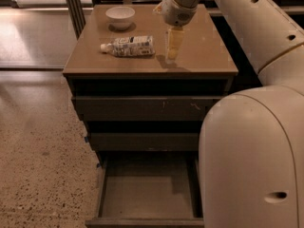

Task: Place blue plastic bottle into bottom drawer

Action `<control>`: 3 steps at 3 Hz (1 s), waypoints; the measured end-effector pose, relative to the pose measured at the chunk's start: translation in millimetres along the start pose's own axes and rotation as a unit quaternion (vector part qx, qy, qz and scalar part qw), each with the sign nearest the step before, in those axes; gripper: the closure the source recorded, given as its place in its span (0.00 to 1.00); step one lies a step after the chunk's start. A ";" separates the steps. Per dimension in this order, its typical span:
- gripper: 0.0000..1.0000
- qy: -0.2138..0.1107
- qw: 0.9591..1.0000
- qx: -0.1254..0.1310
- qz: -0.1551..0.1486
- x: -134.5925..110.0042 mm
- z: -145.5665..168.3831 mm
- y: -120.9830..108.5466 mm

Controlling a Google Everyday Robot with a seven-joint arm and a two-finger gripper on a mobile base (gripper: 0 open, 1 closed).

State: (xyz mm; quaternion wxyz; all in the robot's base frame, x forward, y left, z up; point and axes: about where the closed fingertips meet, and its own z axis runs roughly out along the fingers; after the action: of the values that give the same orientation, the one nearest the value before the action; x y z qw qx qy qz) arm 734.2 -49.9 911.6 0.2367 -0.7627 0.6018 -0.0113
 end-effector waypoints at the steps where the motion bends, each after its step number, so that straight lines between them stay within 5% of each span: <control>1: 0.00 -0.012 1.000 -0.001 -0.029 -7.4 25.5 -17.4; 3: 0.00 -0.024 0.997 -0.031 -0.073 -38.3 84.0 -40.4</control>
Offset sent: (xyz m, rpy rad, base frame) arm 0.0897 0.0736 -0.0226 0.0083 -0.0324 0.2240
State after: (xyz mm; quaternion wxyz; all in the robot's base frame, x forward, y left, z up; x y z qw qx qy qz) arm 785.9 21.3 862.4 0.2255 -0.8118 0.5386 0.0086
